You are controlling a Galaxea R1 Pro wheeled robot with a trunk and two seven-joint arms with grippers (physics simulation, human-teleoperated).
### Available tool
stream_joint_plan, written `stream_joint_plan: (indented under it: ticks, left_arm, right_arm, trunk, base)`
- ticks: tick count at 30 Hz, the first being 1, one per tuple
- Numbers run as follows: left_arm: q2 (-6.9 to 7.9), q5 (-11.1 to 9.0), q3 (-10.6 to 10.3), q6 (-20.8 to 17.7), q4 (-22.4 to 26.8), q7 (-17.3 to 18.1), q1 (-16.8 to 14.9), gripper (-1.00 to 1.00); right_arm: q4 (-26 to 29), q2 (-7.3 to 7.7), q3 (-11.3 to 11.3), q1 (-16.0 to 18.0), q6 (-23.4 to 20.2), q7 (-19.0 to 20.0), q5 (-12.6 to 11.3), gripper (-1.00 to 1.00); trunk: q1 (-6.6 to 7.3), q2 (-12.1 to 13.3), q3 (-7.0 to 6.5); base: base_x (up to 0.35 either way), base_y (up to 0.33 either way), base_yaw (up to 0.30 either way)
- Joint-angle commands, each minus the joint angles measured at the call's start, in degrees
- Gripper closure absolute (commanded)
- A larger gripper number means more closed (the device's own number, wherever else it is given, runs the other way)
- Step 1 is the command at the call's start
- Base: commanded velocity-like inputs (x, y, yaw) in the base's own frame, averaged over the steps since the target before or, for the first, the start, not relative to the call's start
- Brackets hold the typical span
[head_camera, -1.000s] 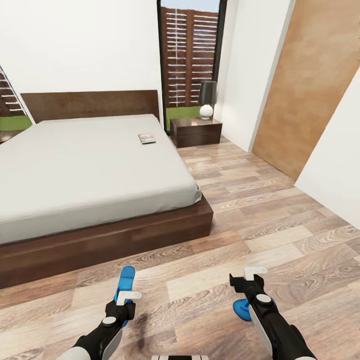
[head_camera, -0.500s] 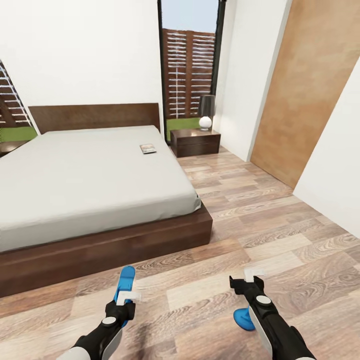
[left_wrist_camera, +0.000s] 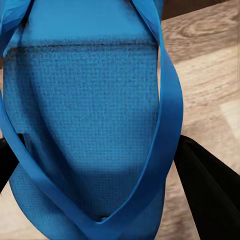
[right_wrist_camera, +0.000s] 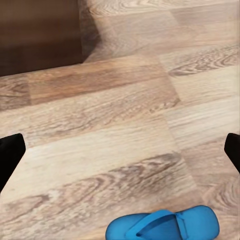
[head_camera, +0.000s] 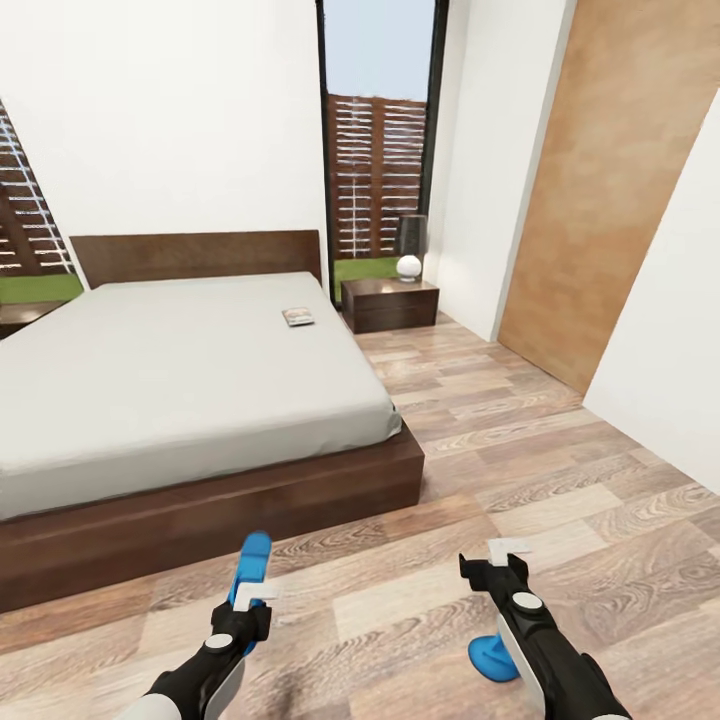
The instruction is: In the bedroom, move the book from the bed onto either nightstand, and place the two sandals side by side next to the bed.
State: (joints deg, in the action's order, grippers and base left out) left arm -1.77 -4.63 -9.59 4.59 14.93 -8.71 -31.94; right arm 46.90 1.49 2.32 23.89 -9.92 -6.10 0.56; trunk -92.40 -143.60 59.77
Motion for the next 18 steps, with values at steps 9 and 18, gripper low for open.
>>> stream_joint_plan:
  ticks: [9,18]
  left_arm:
    - [-0.06,-0.47,-0.51,-0.1,-3.56,-0.38,-0.03,1.0]
    - [0.05,-0.6,-0.44,0.0,-5.74,-0.51,0.76,1.0]
  right_arm:
    - [-1.8,0.06,0.26,-0.02,-0.09,-0.4,0.06,-1.0]
    - [-8.69,1.61,0.23,-0.13,4.44,-0.45,0.06,-1.0]
  trunk:
    - [0.24,0.1,-1.95]
    - [0.47,0.22,-3.94]
  base:
    - [0.0,0.0,0.0]
    - [0.0,0.0,0.0]
